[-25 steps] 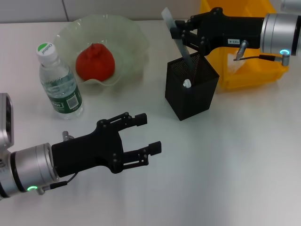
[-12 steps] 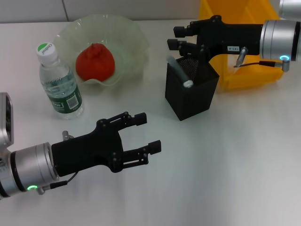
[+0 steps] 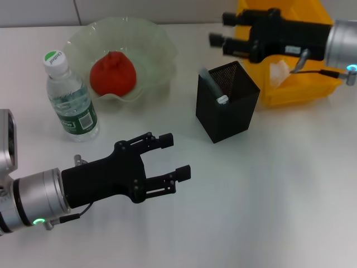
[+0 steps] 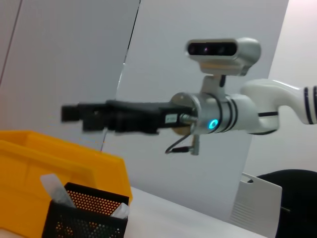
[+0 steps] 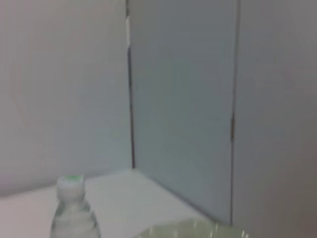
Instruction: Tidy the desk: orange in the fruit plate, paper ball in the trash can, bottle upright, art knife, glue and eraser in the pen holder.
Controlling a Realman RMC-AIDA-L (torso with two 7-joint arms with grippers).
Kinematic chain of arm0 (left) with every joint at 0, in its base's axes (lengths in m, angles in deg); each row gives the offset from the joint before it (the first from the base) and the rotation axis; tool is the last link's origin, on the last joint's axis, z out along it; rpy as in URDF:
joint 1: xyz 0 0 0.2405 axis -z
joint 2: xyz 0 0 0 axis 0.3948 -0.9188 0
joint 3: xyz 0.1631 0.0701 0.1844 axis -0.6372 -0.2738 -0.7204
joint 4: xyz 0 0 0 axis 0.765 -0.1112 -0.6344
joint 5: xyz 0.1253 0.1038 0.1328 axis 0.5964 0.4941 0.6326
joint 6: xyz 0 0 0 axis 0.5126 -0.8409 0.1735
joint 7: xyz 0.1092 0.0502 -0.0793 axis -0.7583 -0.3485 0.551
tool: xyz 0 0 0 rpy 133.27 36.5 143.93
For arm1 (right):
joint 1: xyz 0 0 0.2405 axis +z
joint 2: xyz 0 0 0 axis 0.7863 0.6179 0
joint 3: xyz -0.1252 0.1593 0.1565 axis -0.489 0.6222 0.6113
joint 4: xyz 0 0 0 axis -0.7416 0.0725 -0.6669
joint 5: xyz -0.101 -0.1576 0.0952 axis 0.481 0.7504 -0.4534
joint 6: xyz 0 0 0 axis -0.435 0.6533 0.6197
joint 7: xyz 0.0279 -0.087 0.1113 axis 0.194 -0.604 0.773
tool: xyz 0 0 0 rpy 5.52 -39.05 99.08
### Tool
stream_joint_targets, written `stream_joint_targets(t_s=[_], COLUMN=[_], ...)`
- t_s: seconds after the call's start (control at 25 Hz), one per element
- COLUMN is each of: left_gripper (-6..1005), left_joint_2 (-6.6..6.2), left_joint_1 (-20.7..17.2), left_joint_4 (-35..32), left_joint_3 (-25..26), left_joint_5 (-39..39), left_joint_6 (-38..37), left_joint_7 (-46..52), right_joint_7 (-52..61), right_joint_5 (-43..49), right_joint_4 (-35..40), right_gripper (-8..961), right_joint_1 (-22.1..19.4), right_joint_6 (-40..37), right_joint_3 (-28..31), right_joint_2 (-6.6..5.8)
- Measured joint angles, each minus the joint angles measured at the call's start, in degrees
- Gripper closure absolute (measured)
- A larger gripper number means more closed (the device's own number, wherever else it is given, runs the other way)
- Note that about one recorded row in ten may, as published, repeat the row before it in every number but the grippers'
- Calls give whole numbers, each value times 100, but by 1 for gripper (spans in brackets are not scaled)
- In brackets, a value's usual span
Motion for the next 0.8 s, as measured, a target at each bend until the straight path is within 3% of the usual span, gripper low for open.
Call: stream_joint_targets(t_s=[0.2,0.4,0.8], left_gripper=[197,197,197], left_joint_2=[13,5,-147], left_joint_1=[25,88,192], left_joint_4=[2,11,-223], left_joint_3=[12,-6,-57], left_joint_5=[-47,-67,351], left_joint_6=[155,211,58], left_joint_7=[-36,60,717], right_joint_7=[-116,-151,203], right_joint_5=[-705,-831,-695], right_joint_4=[154,123,149], right_gripper=[360,347,321], right_joint_1=[-428,-767,-1497], right_joint_6=[-475,-910,-1787], right_joint_3=[-6,-1,-65], right_joint_2=[23,22,-11])
